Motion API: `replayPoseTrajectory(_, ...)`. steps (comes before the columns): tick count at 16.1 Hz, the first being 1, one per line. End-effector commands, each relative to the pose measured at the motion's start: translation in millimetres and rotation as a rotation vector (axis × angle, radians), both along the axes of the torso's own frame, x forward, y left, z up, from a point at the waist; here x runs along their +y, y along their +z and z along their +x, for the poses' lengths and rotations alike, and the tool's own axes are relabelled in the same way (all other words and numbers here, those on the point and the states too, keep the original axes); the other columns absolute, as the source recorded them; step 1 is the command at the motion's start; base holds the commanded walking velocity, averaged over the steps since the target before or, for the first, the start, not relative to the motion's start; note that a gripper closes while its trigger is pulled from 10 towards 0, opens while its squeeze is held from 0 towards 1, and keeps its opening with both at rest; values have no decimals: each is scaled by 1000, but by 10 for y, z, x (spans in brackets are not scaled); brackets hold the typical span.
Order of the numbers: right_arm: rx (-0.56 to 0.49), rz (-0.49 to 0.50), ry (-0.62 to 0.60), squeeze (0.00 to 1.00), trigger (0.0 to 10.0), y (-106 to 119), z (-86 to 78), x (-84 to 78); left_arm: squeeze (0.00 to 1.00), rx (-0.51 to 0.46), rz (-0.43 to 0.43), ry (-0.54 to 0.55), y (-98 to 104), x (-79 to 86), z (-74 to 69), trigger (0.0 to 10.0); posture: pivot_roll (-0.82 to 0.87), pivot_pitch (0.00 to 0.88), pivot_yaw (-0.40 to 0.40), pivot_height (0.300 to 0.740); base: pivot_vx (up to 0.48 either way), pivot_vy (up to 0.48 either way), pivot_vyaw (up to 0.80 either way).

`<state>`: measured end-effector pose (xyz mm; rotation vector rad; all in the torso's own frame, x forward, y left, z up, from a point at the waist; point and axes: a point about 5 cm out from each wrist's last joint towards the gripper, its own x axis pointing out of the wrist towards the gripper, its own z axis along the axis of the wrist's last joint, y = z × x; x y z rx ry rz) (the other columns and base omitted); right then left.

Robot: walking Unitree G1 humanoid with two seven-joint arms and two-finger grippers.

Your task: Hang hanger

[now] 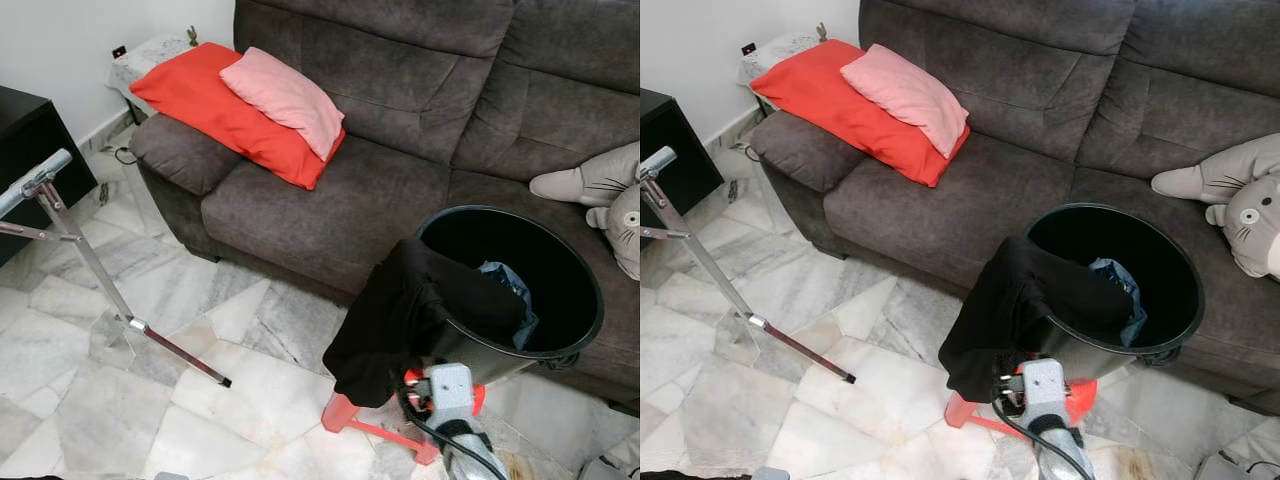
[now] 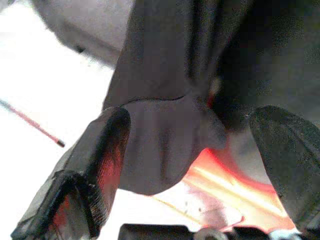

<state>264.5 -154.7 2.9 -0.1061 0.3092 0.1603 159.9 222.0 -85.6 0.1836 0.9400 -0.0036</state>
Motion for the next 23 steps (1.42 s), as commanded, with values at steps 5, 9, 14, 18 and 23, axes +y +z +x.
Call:
replayPoseTrajectory(5, 58, -91, -39, 0, 10000, -18, 159, -167, 0, 68, 3, -4, -65, 7, -143, 10000, -47, 207, -42, 740, 0, 0, 0)
replayPoseTrajectory(9, 59, -90, -65, 0, 10000, 69, 315, -202, 0, 70, 8, -3, -65, 22, -150, 10000, -45, 212, -34, 740, 0, 0, 0)
replayPoseTrajectory(14, 107, -105, 14, 0, 10000, 93, 414, -116, 0, 71, 13, -7, -61, 33, -144, 10000, -34, 219, -27, 740, 0, 0, 0)
replayPoseTrajectory(18, 108, -96, -7, 0, 10000, 72, 400, -110, 0, 74, 16, -9, -61, 42, -148, 10000, -30, 221, -22, 740, 0, 0, 0)
replayPoseTrajectory(23, 110, -135, -32, 0, 10000, 147, 490, -192, 0, 73, 20, -18, -54, 55, -139, 10000, -21, 222, -15, 740, 0, 0, 0)
